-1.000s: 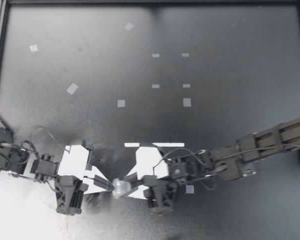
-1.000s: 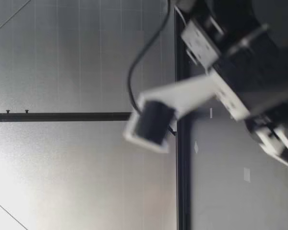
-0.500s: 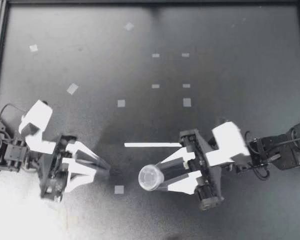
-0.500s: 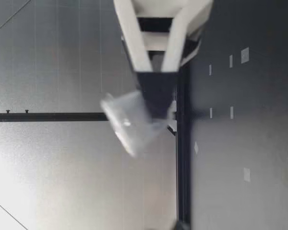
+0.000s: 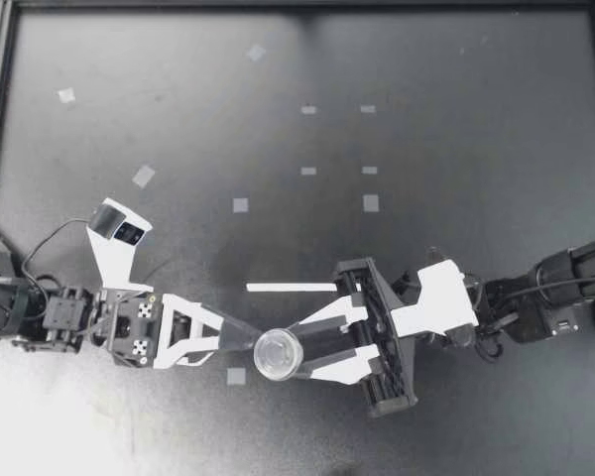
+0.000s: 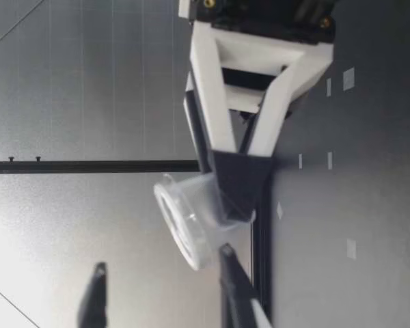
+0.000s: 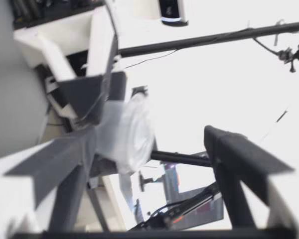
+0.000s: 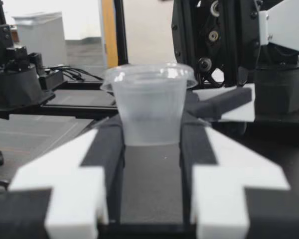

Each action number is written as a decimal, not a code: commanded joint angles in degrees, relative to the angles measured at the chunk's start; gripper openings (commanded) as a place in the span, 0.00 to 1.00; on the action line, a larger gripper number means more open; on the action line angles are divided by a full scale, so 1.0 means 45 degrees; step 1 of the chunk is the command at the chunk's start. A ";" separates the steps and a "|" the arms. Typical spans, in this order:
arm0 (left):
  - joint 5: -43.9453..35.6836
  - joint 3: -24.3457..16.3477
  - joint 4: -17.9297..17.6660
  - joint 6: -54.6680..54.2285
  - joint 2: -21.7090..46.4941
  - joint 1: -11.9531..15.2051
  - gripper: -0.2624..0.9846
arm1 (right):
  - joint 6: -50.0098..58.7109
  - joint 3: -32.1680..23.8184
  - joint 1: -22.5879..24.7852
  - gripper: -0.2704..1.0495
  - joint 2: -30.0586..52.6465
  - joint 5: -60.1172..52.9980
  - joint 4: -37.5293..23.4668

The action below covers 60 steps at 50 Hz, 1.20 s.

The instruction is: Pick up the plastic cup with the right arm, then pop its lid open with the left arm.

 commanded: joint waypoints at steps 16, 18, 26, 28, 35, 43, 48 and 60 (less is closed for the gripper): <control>-0.0137 0.0117 0.0117 0.0137 -0.0430 -0.0195 0.84 | 0.0137 -0.0039 -0.0234 0.39 -0.0234 0.1328 0.0039; -0.0137 0.0117 0.0117 0.0137 -0.0527 -0.0195 0.84 | 0.0195 0.0020 -0.0234 0.39 -0.0137 0.1328 0.0059; -0.0117 0.0176 0.0098 0.0586 -0.0996 -0.0195 0.84 | 0.0723 0.0215 -0.0215 0.39 0.0293 0.1562 0.0215; -0.0117 0.0195 0.0078 0.0723 -0.1074 -0.0195 0.84 | 0.0859 0.0215 -0.0215 0.39 0.0312 0.1680 0.0215; -0.0117 0.0352 0.0020 0.1289 -0.1074 -0.0195 0.84 | 0.0918 0.0254 -0.0078 0.39 0.0020 0.2207 0.0215; -0.0117 0.0801 -0.0273 0.4043 -0.0977 -0.0176 0.83 | 0.1074 0.0859 -0.0059 0.39 -0.0977 0.2813 0.0352; -0.0117 0.1055 -0.0371 0.6680 -0.1133 -0.0195 0.83 | 0.1543 0.1094 -0.0059 0.39 -0.1816 0.2402 0.0605; 0.0176 0.1172 -0.0332 1.3379 -0.2168 -0.0195 0.83 | 0.2949 0.1133 0.0176 0.39 -0.3066 -0.0391 0.0371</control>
